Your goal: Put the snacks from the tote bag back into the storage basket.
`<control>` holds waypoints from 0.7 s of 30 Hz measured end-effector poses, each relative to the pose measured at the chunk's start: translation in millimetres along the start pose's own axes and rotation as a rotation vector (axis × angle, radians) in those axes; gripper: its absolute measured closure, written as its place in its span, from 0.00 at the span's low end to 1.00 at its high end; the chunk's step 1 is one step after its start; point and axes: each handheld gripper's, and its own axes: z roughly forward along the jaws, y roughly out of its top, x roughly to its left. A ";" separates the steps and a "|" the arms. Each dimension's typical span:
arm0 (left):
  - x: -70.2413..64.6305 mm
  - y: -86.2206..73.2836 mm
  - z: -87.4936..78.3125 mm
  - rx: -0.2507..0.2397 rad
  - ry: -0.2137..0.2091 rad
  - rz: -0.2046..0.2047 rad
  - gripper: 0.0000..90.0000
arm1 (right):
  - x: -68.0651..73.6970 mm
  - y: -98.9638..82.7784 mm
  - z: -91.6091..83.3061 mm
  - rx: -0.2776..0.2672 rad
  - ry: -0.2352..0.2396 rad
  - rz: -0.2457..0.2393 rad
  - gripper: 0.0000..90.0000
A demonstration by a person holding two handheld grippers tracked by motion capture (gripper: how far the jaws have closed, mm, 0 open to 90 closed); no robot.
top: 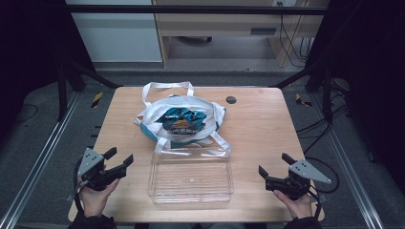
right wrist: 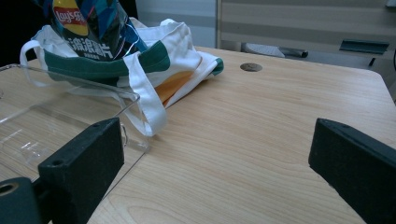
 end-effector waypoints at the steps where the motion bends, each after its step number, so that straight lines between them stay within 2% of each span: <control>1: -1.0 0.3 -0.1 -0.004 -0.002 -0.002 0.32 | -0.3 0.0 -0.2 -0.003 0.000 0.001 0.04; 12: -6.4 6.9 0.4 -0.022 -0.028 0.011 0.33 | 1.8 0.3 -0.2 0.000 -0.002 -0.017 0.04; 15: -10.9 11.7 2.2 -0.029 -0.033 0.028 0.33 | 2.7 0.5 -0.7 -0.002 0.001 -0.010 0.04; 21: -14.7 17.0 4.1 -0.042 -0.043 0.029 0.33 | 2.7 0.5 -0.5 0.001 0.002 -0.013 0.04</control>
